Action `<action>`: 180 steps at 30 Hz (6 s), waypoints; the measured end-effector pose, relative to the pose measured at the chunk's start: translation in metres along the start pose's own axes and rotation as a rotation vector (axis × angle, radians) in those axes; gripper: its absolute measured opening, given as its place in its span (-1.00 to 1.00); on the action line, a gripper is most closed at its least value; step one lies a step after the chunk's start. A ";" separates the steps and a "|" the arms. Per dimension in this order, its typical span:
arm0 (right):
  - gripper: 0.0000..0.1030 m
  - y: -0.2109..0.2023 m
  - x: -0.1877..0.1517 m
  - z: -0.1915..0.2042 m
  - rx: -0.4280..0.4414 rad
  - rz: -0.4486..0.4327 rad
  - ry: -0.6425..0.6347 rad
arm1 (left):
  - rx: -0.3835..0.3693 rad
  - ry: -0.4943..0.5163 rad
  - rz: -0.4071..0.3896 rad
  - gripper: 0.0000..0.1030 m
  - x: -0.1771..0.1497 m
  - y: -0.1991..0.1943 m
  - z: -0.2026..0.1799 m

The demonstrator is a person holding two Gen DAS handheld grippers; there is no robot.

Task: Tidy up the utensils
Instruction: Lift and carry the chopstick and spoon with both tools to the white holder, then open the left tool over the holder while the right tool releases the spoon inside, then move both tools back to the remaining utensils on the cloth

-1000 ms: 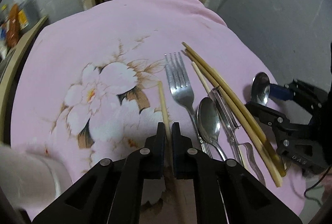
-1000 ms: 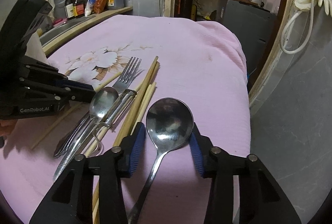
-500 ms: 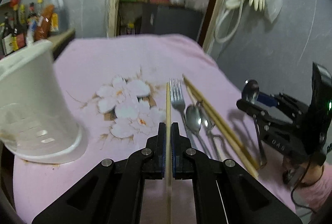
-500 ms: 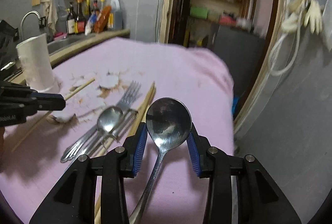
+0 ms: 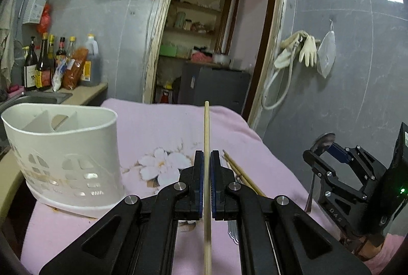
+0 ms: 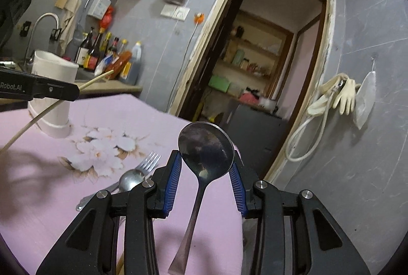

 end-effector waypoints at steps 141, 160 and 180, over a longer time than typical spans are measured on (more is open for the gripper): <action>1.00 -0.003 0.130 0.011 0.100 -0.345 0.362 | 0.129 -0.097 -0.406 0.88 0.093 -0.081 0.105; 1.00 -0.020 0.019 -0.059 -0.025 -0.081 0.294 | 0.004 0.074 -0.104 0.92 0.035 -0.002 0.006; -0.18 0.059 -0.047 -0.026 0.425 0.338 0.285 | 0.031 0.031 0.371 0.02 -0.012 0.106 0.009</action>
Point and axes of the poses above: each gripper's, at about its wrist camera, not at the fingertips, and y roughly the way its jaws point, z to its left, x to its top, the point moved 2 cm from there along y, roughly the way its jaws point, and after that the axes turned 11 degrees about -y, right-handed, at the moved point
